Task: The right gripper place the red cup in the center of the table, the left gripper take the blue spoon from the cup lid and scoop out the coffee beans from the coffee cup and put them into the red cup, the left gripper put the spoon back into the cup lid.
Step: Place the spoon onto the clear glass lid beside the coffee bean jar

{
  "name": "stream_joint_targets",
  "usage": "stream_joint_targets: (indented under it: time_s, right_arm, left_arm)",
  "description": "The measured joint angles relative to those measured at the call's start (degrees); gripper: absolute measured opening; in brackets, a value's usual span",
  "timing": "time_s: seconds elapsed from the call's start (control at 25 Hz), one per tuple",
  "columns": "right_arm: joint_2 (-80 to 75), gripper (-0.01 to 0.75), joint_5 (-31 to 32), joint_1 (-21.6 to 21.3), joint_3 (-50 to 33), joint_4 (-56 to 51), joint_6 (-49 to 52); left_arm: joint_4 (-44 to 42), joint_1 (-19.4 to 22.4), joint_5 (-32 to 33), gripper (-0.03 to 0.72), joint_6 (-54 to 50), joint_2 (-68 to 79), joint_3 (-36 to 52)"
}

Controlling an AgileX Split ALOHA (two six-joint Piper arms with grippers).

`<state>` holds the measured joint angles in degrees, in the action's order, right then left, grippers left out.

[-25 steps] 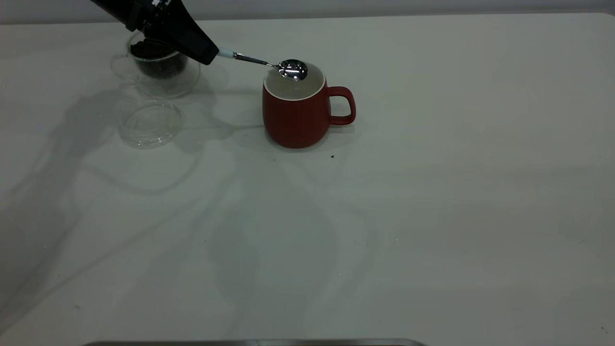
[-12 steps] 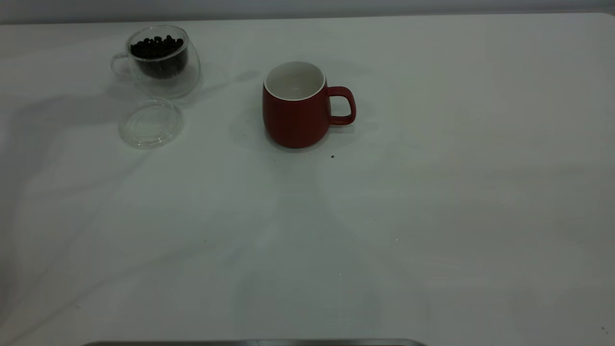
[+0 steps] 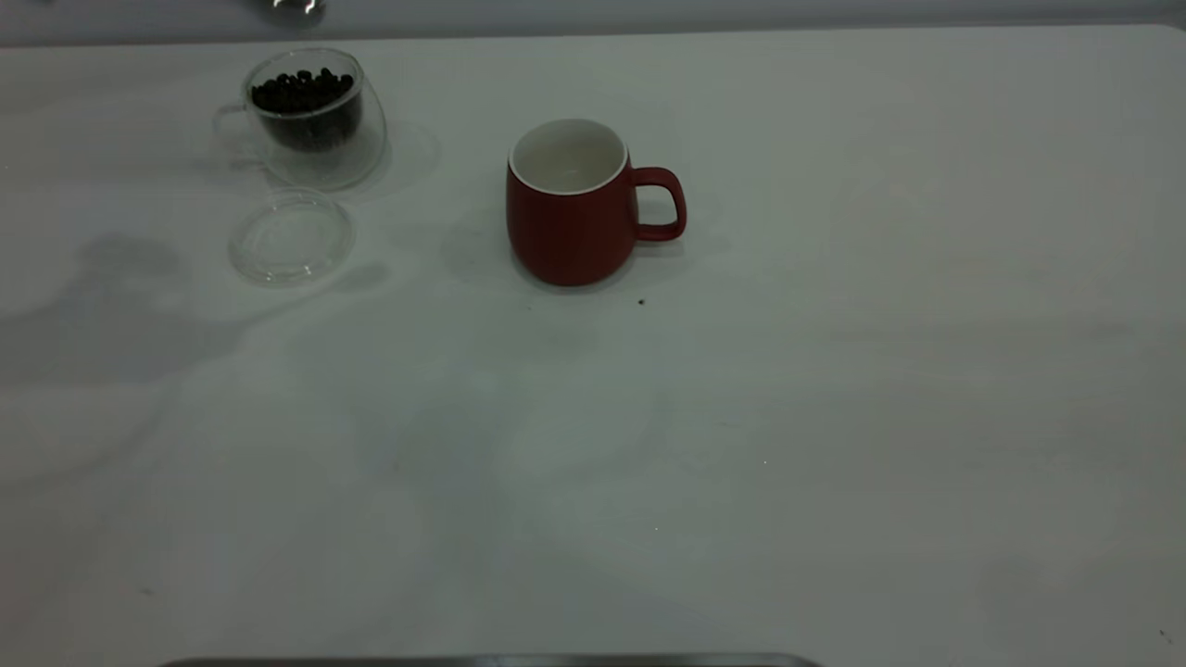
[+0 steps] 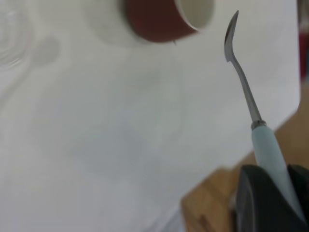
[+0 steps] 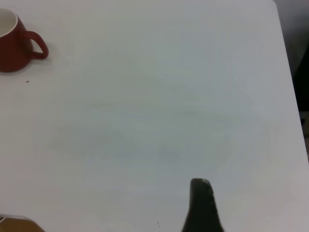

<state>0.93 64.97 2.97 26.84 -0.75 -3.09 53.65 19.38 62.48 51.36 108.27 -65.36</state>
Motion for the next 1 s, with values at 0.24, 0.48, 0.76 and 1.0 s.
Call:
stream_joint_targets:
  time_s: [0.24, 0.48, 0.76, 1.0]
  right_arm:
    - [0.0, 0.582, 0.0, 0.0, 0.0, 0.0, 0.0]
    - [0.0, 0.582, 0.0, 0.0, 0.0, 0.0, 0.0]
    - [0.0, 0.582, 0.0, 0.0, 0.0, 0.0, 0.0]
    - [0.0, 0.582, 0.0, 0.0, 0.0, 0.0, 0.0]
  left_arm:
    - [10.3, 10.0, -0.6, 0.122, 8.8, 11.8, 4.5]
    - [13.2, 10.2, -6.5, 0.122, 14.0, 20.6, 4.5]
    - [23.0, 8.1, -10.8, 0.121, 21.7, 26.4, 4.4]
    - [24.9, 5.6, -13.1, 0.122, 22.2, 31.5, 2.8]
